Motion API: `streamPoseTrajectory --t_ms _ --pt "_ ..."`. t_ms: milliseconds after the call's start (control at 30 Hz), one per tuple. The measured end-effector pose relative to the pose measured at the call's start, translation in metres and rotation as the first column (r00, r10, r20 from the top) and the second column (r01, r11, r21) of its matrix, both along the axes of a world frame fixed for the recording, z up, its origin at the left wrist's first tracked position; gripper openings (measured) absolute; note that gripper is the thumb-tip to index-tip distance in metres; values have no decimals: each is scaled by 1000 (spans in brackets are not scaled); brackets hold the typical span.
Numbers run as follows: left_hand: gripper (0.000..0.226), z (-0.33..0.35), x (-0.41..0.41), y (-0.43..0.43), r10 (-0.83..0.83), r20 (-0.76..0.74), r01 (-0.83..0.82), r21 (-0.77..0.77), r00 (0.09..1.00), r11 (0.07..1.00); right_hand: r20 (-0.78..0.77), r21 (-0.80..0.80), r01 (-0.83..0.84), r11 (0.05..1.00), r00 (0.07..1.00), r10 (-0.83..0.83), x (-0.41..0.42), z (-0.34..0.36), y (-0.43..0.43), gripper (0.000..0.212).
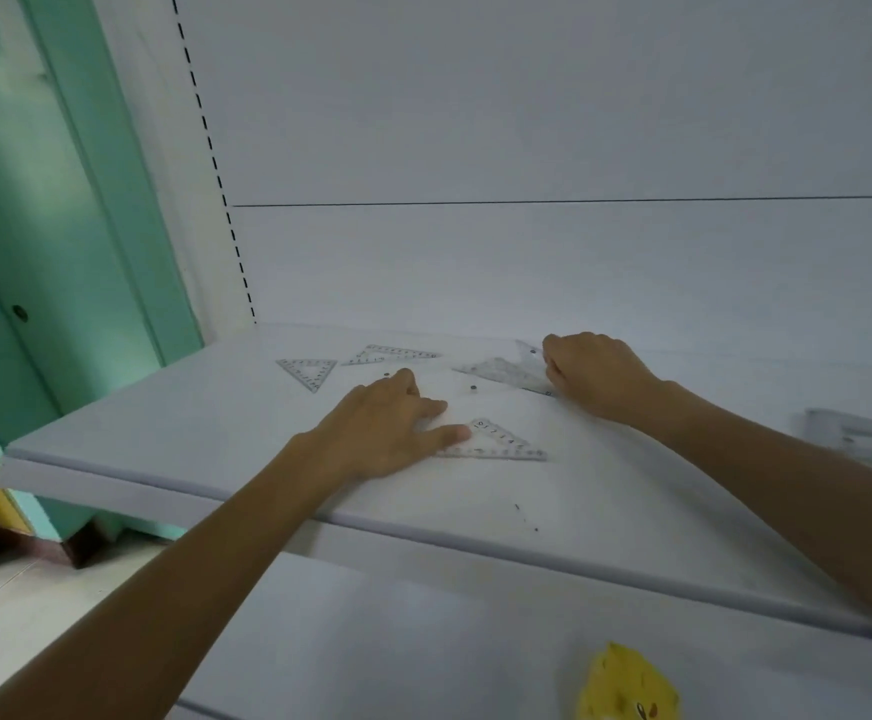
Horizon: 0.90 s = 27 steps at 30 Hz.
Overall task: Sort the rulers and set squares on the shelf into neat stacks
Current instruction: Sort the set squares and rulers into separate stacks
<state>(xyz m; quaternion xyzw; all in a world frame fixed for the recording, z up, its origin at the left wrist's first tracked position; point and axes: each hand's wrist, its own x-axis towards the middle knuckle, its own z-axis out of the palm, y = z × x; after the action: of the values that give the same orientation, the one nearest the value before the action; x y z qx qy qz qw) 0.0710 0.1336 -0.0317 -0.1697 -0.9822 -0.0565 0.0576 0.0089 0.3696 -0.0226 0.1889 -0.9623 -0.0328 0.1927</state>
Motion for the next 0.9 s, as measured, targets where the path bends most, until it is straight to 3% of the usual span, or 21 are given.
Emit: streamPoseTrajectory --t_ms 167,233,333,467,600,733,833,900 --pt "45 -8 27 -8 -152 26 145 168 988 975 -152 -52 -69 996 987 60 28 3 -14 12" --pt "37 -8 39 -9 -223 9 219 167 975 961 -175 -73 -103 992 980 89 41 2 -20 15" --pt "46 -6 60 -7 -220 9 214 192 976 958 -149 -91 -146 985 980 131 63 -4 -27 21" --pt "64 -6 86 -3 -193 55 184 140 980 973 -68 -173 -125 977 991 114 93 -12 -28 29" --pt "53 -11 107 8 -282 -34 281 -30 959 959 -50 -287 -87 954 996 76 121 -19 -13 34" --pt "31 -12 120 21 -237 -138 235 -28 962 972 -104 -319 -50 946 994 18 147 -23 9 33" --pt "70 -7 123 27 -253 -248 215 -170 935 962 -101 -337 -16 941 995 -19 165 -25 29 33" --pt "79 -3 121 34 -266 -259 233 -152 928 960 -99 -357 21 934 993 -60 174 -26 43 33"
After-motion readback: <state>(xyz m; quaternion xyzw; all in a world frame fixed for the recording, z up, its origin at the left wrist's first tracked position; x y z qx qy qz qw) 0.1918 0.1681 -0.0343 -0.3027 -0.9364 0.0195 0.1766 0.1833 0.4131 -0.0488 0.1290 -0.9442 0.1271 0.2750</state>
